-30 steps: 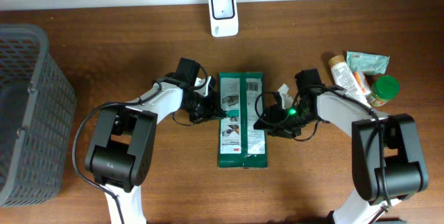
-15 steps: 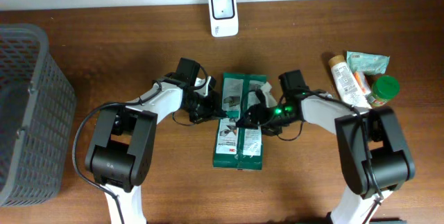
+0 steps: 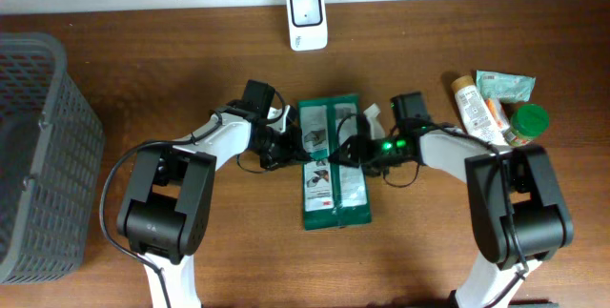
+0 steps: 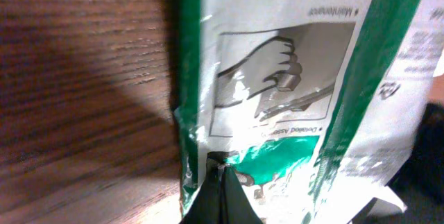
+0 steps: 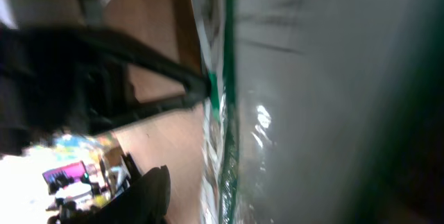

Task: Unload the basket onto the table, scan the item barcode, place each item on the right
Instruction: 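Grasp the packet with the right gripper and lift it up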

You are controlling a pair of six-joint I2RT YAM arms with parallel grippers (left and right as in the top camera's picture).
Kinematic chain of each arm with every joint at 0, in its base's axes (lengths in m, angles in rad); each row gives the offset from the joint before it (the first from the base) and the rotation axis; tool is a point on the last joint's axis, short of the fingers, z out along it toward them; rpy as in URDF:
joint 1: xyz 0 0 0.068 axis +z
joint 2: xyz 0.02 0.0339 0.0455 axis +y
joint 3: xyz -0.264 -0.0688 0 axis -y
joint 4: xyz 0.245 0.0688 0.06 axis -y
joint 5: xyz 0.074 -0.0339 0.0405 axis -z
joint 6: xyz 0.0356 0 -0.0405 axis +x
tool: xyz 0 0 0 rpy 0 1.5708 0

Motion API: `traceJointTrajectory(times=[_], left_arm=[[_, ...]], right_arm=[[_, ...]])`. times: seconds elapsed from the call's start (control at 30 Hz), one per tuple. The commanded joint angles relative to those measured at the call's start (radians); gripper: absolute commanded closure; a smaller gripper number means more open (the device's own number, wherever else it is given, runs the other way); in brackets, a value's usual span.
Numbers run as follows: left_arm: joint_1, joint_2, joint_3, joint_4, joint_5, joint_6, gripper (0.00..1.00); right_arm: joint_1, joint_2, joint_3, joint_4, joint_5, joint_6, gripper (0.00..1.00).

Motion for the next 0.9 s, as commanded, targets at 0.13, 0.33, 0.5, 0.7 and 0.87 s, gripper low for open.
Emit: traceJointTrajectory(times=[0.13,0.33,0.5,0.7,0.87], left_arm=[[-0.007,0.047,-0.013,-0.031,-0.008,-0.004,1.0],[-0.007,0.046,-0.013,-0.031,-0.008,-0.004,1.0],[-0.006,0.046,-0.013,-0.032,-0.007,0.011,1.0],[0.077,0.027,0.053,-0.14,0.047,0.151,1.0],[0.153,-0.131,0.169,-0.275,-0.105,0.252,1.0]], right_arm=[[-0.011,0.011,0.0,0.082,-0.043,0.067,0.5],[0.046,0.011,-0.003,0.041,0.093,0.044,0.66],[0.037,0.009,0.0,0.076,0.098,0.044,0.96],[0.009,-0.113,0.035,0.031,0.109,0.016,0.96],[0.009,-0.229,0.161,-0.149,0.085,-0.119,0.96]])
